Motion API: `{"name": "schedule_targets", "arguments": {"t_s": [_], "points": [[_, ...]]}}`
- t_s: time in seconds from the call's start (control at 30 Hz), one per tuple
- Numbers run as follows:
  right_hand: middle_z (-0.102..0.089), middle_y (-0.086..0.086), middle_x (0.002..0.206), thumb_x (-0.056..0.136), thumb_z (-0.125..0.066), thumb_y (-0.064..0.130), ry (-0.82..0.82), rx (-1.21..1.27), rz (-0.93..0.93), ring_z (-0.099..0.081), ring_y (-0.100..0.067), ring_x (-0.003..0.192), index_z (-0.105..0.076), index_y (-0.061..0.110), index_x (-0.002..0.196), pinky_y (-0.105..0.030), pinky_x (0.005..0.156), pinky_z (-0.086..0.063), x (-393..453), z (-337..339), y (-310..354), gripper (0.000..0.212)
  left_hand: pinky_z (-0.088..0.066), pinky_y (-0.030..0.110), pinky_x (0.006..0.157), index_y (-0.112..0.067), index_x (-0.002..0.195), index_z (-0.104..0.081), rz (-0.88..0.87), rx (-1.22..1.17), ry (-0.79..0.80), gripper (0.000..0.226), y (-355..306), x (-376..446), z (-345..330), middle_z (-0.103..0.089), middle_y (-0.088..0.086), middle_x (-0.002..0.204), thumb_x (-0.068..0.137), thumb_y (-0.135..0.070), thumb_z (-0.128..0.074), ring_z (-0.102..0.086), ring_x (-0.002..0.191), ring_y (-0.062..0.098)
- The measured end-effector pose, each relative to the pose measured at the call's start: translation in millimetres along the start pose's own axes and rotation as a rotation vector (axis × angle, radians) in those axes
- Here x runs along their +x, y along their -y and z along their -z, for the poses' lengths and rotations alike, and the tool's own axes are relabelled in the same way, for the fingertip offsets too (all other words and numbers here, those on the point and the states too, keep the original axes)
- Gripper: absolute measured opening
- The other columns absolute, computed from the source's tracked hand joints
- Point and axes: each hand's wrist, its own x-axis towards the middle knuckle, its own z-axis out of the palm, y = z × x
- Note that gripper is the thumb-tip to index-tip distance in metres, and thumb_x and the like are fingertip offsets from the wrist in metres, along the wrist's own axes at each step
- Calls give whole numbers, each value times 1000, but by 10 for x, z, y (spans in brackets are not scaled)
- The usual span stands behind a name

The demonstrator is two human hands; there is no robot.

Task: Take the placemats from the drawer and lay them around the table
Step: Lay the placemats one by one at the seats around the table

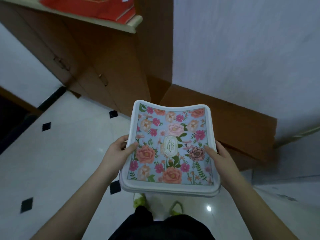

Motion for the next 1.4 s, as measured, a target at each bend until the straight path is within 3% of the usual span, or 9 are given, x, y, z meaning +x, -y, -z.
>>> {"name": "schedule_targets", "arguments": {"t_s": [0.13,0.33,0.47,0.67,0.83,0.97,1.13,1.3,1.4], "points": [[-74,-2,112,97,-55,45,110,-83,-25,-73,-24,97,-58,32,129,-51,88,-56,6,-368,-20,35,-61,48,80,-23,129,-60,15,-77,-145,34,254,-462,345,-75,5,108,95,-24,-66,-75,88,27],[-76,1,102,99,-54,42,359,-252,-8,-74,-24,91,-60,38,115,-50,85,-58,-196,-1216,-125,18,-62,42,67,-17,125,-57,99,-231,-444,31,787,-1260,926,-70,10,108,95,-16,-64,-75,81,27],[-76,-1,104,100,-52,40,526,-360,9,-74,-24,91,-59,34,121,-48,81,-59,-525,-1772,-328,23,-61,52,75,-19,124,-57,130,-310,-608,30,1208,-1902,1276,-71,10,107,94,-18,-65,-75,82,30],[-75,0,104,99,-53,42,717,-566,41,-73,-23,93,-62,33,116,-53,87,-56,-1250,-2419,-870,21,-61,53,76,-18,124,-56,171,-461,-821,27,1981,-3013,1548,-71,12,107,97,-21,-60,-75,81,30],[-75,0,103,103,-46,36,855,-688,63,-74,-19,88,-59,28,121,-42,78,-60,-2237,-2791,-1507,23,-61,35,56,-23,114,-58,176,-653,-973,25,2568,-4104,1653,-75,8,97,94,-37,-64,-76,76,28],[-74,-1,107,104,-46,31,988,-755,70,-73,-21,96,-61,24,119,-49,90,-56,-2981,-3005,-2015,22,-61,36,59,-24,114,-59,187,-721,-1090,27,3096,-5022,1671,-76,6,96,92,-39,-64,-76,78,26],[-74,-1,109,104,-46,32,1171,-834,47,-72,-21,99,-60,23,121,-50,93,-54,-3806,-3214,-2521,24,-61,36,62,-18,116,-62,177,-799,-1279,23,3629,-6017,1576,-76,9,101,97,-30,-61,-76,82,27],[-75,-1,102,103,-47,32,1394,-920,21,-74,-21,90,-60,24,116,-44,81,-59,-4546,-3470,-2913,20,-61,42,70,-18,114,-64,154,-898,-1503,20,4006,-6804,1336,-77,9,96,97,-28,-61,-76,82,30],[-76,-1,98,103,-48,31,1526,-962,-4,-75,-22,87,-60,23,114,-36,69,-59,-4948,-3623,-3116,18,-61,36,62,-20,109,-64,138,-979,-1639,16,4139,-7168,1168,-78,5,90,95,-27,-61,-76,79,27]]}}
